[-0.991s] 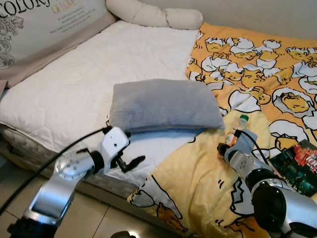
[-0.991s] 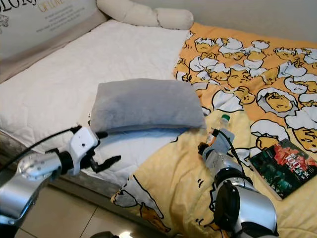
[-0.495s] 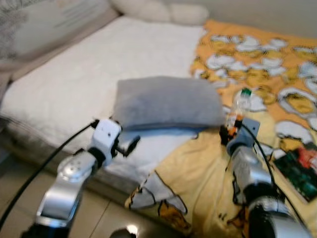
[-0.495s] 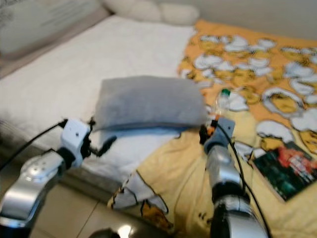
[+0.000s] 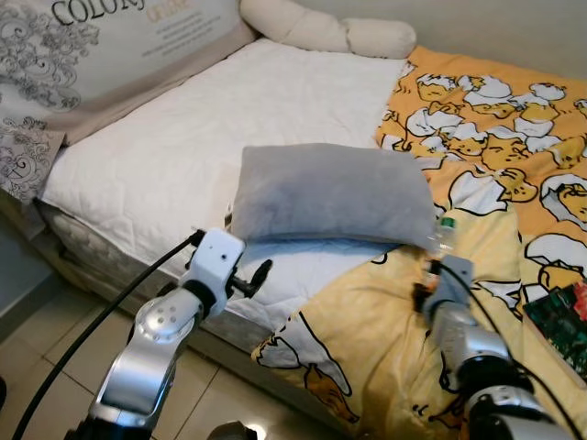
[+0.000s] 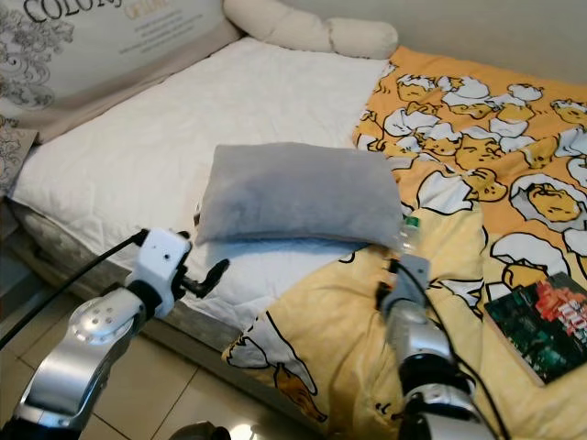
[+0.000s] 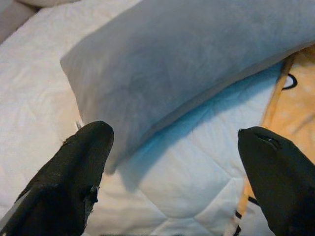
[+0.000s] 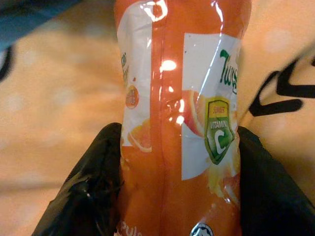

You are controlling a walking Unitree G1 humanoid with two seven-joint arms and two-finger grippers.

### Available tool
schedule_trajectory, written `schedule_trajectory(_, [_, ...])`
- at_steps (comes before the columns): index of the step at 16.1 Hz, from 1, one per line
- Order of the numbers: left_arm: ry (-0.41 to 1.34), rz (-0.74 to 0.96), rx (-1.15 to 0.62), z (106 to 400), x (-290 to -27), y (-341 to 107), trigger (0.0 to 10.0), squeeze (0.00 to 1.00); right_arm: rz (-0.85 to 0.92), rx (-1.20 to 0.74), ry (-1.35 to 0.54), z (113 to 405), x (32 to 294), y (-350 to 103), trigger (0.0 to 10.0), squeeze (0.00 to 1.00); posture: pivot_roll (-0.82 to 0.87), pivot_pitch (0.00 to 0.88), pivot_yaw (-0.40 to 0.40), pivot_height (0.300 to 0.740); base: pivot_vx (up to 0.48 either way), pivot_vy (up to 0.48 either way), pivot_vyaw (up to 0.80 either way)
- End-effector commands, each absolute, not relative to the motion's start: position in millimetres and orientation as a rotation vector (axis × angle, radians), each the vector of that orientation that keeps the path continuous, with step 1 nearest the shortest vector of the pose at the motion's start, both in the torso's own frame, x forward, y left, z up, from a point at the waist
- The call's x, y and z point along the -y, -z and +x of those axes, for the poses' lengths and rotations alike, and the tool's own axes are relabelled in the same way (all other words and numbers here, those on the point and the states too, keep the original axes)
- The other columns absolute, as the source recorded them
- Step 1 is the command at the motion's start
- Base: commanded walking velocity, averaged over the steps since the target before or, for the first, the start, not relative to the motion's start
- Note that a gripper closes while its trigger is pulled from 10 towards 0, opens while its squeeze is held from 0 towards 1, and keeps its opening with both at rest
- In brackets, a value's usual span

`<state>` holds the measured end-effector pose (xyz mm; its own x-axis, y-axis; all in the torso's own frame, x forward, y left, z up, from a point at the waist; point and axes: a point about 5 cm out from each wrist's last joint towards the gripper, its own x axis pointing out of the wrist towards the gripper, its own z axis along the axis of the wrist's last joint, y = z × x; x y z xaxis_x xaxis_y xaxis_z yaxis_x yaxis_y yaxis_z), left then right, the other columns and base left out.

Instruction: Clean up the room

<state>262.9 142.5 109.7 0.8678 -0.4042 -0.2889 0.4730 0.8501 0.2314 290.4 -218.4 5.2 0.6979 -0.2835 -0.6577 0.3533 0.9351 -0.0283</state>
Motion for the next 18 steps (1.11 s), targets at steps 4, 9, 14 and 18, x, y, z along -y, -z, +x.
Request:
schedule_trajectory(4, [0.504,0.341,-0.25,267,-148,-112,10.0,0.0,0.039,-0.778,0.452,292,246,-8,10.0,0.0,-0.05,0.0,0.059,0.74,0.0,0.0,0.0])
schedule_trajectory(9, [0.608,0.423,-0.267,273,-160,-118,10.0,0.0,0.015,-0.835,0.442,291,252,-6,10.0,1.0,-0.04,0.0,0.066,0.74,0.0,0.0,0.0])
schedule_trajectory(14, [0.609,0.425,-0.268,270,-165,-120,10.0,0.0,-0.091,-0.752,0.347,312,236,-22,10.0,1.0,-0.03,0.0,0.052,0.74,0.0,0.0,0.0])
schedule_trajectory(18, [0.632,0.42,-0.268,270,-162,-119,10.0,0.0,-0.192,-0.685,0.285,327,220,-36,10.0,0.0,-0.04,0.0,0.048,0.74,0.0,0.0,0.0])
